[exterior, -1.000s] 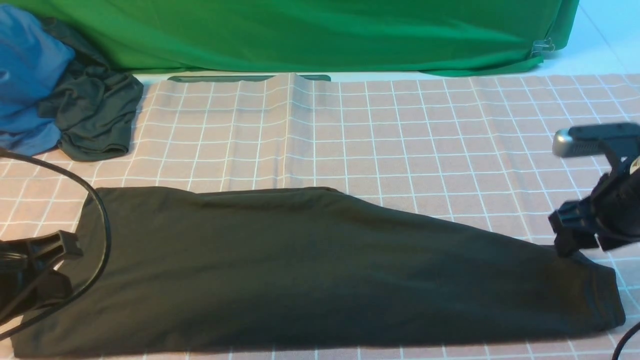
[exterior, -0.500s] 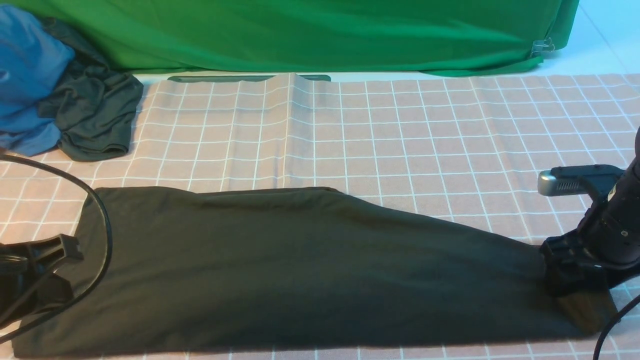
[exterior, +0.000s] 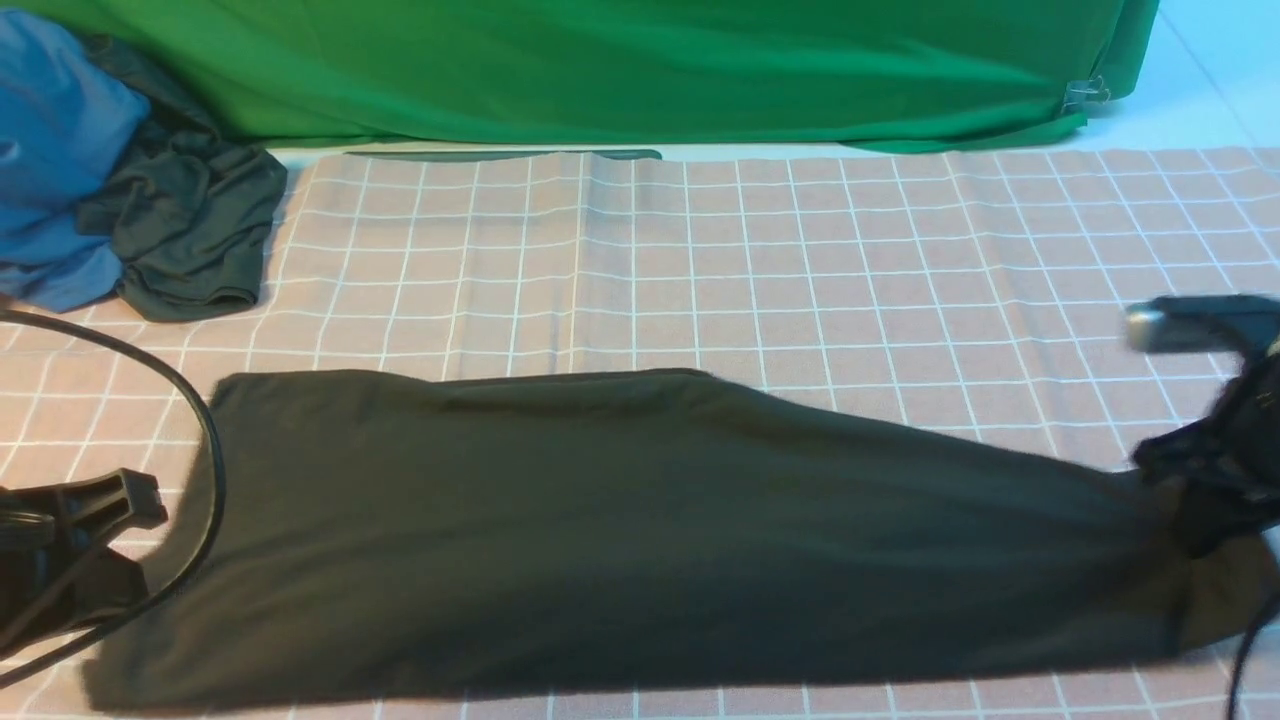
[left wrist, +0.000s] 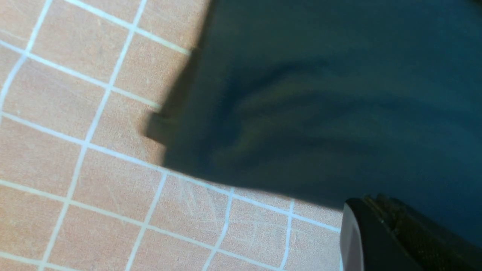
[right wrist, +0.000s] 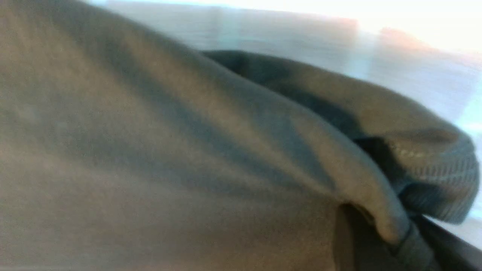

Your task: Fold a long-sleeved shirt over a pink coffee tablecloth.

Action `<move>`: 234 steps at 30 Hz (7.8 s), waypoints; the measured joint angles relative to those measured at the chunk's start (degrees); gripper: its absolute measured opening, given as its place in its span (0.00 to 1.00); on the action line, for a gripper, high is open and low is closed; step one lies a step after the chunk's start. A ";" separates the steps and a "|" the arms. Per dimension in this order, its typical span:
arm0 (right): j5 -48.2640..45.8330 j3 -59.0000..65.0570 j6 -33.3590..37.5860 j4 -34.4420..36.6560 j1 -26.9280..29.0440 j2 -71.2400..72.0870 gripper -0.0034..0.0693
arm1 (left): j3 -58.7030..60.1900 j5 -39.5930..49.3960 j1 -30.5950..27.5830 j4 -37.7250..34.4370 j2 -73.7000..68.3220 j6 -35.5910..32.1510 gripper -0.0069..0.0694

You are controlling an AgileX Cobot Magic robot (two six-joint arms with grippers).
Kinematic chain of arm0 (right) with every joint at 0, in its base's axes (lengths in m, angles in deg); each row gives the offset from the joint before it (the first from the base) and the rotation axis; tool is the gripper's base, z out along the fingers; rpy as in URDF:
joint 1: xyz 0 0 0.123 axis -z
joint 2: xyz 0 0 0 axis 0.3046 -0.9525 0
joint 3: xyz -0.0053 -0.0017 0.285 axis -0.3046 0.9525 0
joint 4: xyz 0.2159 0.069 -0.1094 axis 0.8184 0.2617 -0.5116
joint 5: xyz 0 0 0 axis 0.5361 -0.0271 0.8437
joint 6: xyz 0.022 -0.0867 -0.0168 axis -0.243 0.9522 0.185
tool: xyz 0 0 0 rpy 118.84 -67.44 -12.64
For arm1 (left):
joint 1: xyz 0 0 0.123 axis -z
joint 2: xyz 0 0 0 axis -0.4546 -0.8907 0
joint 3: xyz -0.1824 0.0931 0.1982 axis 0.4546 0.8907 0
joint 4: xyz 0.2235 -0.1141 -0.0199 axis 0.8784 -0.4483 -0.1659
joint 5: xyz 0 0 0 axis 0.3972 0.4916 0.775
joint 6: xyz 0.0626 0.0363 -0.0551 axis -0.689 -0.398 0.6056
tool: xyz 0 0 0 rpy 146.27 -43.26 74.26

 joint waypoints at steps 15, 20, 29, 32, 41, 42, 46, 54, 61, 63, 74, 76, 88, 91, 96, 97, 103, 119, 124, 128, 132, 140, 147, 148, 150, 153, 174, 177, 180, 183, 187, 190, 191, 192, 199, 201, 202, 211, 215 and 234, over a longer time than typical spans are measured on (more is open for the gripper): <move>-13.21 -14.66 -1.79 7.32 -4.40 6.21 0.22 | 0.00 0.00 0.00 -1.66 0.00 -0.12 0.11; -13.56 -21.30 -4.92 13.54 -13.15 6.62 0.22 | 0.00 -0.06 0.00 -1.88 0.00 -0.25 0.11; -6.83 -30.01 -8.20 22.74 -27.75 5.72 0.22 | 0.00 -0.33 0.00 -2.74 0.00 -0.69 0.11; -5.02 -30.69 -8.78 24.87 -30.25 4.52 0.22 | 0.00 -0.94 0.00 -2.79 0.00 -0.75 0.11; 6.93 -30.97 -6.82 35.73 -39.71 -2.54 0.22 | 0.00 -2.42 0.00 -3.07 0.06 -0.82 0.11; 8.37 -30.97 -6.32 37.35 -40.64 -3.33 0.22 | 0.00 -2.53 0.00 -3.20 0.06 -0.82 0.11; 12.67 -31.08 -3.59 43.47 -43.79 -6.88 0.22 | 0.00 -2.55 0.00 -3.38 0.06 -0.82 0.11; 18.63 -33.90 1.14 48.50 -49.18 -13.47 0.22 | 0.00 -3.78 0.00 -3.38 0.06 -0.82 0.11; 24.44 -34.46 1.92 49.41 -51.71 -18.45 0.22 | 0.00 -4.07 0.00 -3.38 0.06 -0.82 0.11; 25.80 -34.46 1.97 49.65 -52.14 -19.79 0.24 | 0.00 -4.07 0.00 -3.38 0.06 -0.71 0.11; 23.54 -36.71 6.85 50.24 -53.00 -21.53 0.61 | 0.00 -4.20 0.00 -3.84 0.06 -0.70 0.11; 18.80 -38.90 8.82 49.60 -51.82 -21.41 0.62 | 0.00 -3.85 0.00 -3.90 0.06 -0.70 0.11; -8.79 -51.34 7.99 28.50 -39.19 -15.65 0.13 | 0.00 -2.26 0.00 -18.06 -0.24 -4.68 0.11; -12.49 -51.67 7.40 19.63 -36.88 -10.93 0.10 | 0.00 -2.43 0.00 -21.97 -2.54 -5.94 0.11; -13.41 -49.78 6.98 14.23 -36.41 -6.55 0.10 | 0.00 -2.83 0.00 -16.84 -6.77 -5.28 0.11; -13.41 -49.23 6.93 14.03 -36.41 -6.10 0.10 | 0.00 -2.98 0.00 -14.02 -7.38 -3.54 0.11; -13.74 -44.89 6.93 13.64 -36.41 -5.24 0.10 | 0.00 -5.13 0.00 3.62 -8.01 1.88 0.11; -11.91 -40.99 6.93 14.84 -36.41 -5.24 0.10 | 0.00 -17.84 0.00 -19.66 -27.17 -19.40 0.18; -11.74 -40.99 6.93 15.37 -36.41 -5.24 0.10 | -2.94 -27.19 0.00 -24.67 -32.58 -19.40 0.18; -11.61 -40.99 7.00 15.73 -36.41 -5.24 0.10 | -6.15 -29.14 0.00 -25.37 -34.13 -18.59 0.18; -11.42 -40.99 7.00 16.21 -36.41 -5.24 0.10 | -9.69 -27.06 0.00 -23.63 -35.54 -16.57 0.20; -11.31 -40.99 7.00 16.32 -36.41 -5.24 0.10 | -13.12 -16.92 0.00 -9.25 -34.93 -8.70 0.20; -10.54 -40.99 7.00 16.32 -36.41 -5.24 0.10 | -13.19 -18.70 0.00 -6.70 -34.84 -14.31 0.30; -10.39 -40.99 7.00 16.32 -36.41 -5.24 0.10 | -13.19 -19.47 0.00 -6.61 -34.84 -14.92 0.35; -10.26 -40.99 7.00 16.32 -36.41 -5.24 0.10 | -13.19 -20.46 0.00 -6.61 -34.84 -16.12 0.43; -10.07 -40.99 7.05 16.32 -36.41 -5.24 0.10 | -13.19 -20.89 0.00 -6.61 -34.89 -17.75 0.59; -7.73 -40.93 7.62 16.43 -36.41 -5.24 0.10 | -13.19 -21.12 0.00 -15.81 -40.08 -32.55 0.48; -7.73 -40.93 7.67 16.44 -36.41 -5.24 0.10 | -13.19 -20.66 0.00 -16.37 -41.43 -32.63 0.33; -7.73 -40.88 7.67 16.44 -36.41 -5.24 0.10 | -13.19 -18.63 0.00 -16.45 -42.49 -32.42 0.17; -7.73 -40.88 7.79 16.50 -36.41 -5.24 0.10 | -13.19 -16.93 0.00 -16.38 -41.39 -30.44 0.11; -7.73 -40.88 7.84 16.50 -36.41 -5.24 0.10 | -13.19 -14.03 0.00 -13.57 -36.98 -27.57 0.11; -7.73 -40.88 7.84 16.50 -36.41 -5.24 0.10 | -13.19 -13.30 0.00 -11.27 -32.94 -26.17 0.11; -7.73 -40.88 7.84 16.50 -36.41 -5.24 0.10 | -13.19 -13.35 0.00 -11.18 -31.71 -25.93 0.11; -7.73 -40.88 7.84 16.50 -36.41 -5.24 0.10 | -13.23 -13.35 0.00 -11.24 -30.68 -25.85 0.11; -7.19 -40.88 7.84 16.50 -36.41 -5.24 0.10 | -14.26 -19.69 0.00 -12.17 -30.12 -27.94 0.11; -7.13 -40.88 7.84 16.50 -36.41 -5.24 0.10 | -14.26 -22.01 0.00 -12.88 -31.55 -29.72 0.13; -7.13 -40.88 7.84 16.50 -36.41 -5.24 0.10 | -14.26 -23.03 0.00 -13.64 -32.63 -31.13 0.17; -7.13 -40.88 7.84 16.50 -36.41 -5.24 0.10 | -14.26 -23.42 0.00 -20.07 -40.93 -40.11 0.68; -6.99 -40.88 7.84 16.50 -36.41 -5.24 0.10 | -14.26 -23.74 0.00 -20.71 -42.54 -42.25 0.87; -5.70 -40.88 7.90 16.50 -36.41 -5.36 0.10 | -14.31 -17.96 2.69 -14.77 -40.56 -46.78 0.18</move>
